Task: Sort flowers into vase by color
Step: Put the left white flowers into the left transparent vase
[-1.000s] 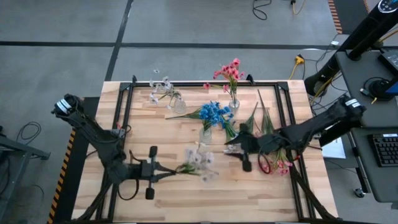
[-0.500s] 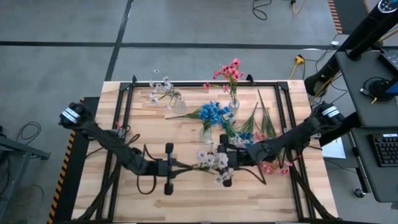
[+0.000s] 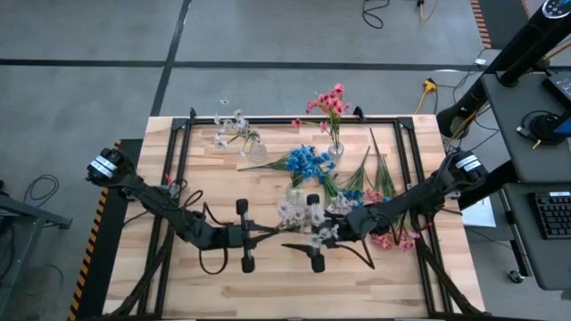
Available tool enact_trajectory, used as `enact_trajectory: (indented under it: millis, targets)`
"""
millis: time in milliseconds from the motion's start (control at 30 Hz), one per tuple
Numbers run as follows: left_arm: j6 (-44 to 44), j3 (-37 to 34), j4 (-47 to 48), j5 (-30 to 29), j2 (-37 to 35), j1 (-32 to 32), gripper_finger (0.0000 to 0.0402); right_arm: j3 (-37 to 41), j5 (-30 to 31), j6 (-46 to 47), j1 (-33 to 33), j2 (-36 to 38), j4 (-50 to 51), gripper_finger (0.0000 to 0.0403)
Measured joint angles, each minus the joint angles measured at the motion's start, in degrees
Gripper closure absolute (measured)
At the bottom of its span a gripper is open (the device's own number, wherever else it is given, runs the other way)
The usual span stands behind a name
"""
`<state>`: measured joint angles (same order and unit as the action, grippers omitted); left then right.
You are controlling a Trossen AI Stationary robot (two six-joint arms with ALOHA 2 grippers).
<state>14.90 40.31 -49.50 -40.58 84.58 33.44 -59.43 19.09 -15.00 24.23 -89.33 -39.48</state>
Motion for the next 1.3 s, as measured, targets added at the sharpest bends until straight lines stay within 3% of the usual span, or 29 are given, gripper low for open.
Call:
enact_trajectory:
  millis: [167,567,700,800,900,1067,1167,1300]
  targets:
    - [0.28,-0.03,-0.09,-0.70,0.00,-0.19,0.0400,-2.32,0.54,-1.94,-0.24,-1.02,1.69,0.0192]
    - [0.67,-0.03,-0.26,-1.52,0.00,-0.14,0.0399,-6.00,2.59,-2.15,-0.98,-1.13,10.52,0.0370]
    - [-2.22,-0.06,-0.37,-4.19,0.00,-0.14,0.0383,-6.00,2.88,-2.17,-1.11,-1.10,10.92,0.0387]
    - [-6.06,-0.06,1.49,-4.44,-0.79,-0.12,0.0346,-5.99,2.77,-2.10,-1.12,-0.47,12.42,0.0384]
    - [-10.56,-0.05,7.05,-7.11,-2.47,-0.12,0.0296,-6.05,3.51,-1.82,-1.38,1.17,16.44,0.0382]
    - [-21.70,-0.06,24.24,-16.89,-5.57,-0.10,0.0222,-10.04,4.81,-0.49,-2.49,4.51,29.50,0.0381]
    - [-32.17,-0.28,35.45,-21.66,-8.02,-0.60,0.0190,-13.97,4.84,-0.04,-4.05,6.14,38.44,0.0381]
    - [-44.96,-0.58,51.61,-23.65,-10.99,-2.01,0.0160,-19.92,4.89,-0.85,-6.72,6.96,48.35,0.0381]
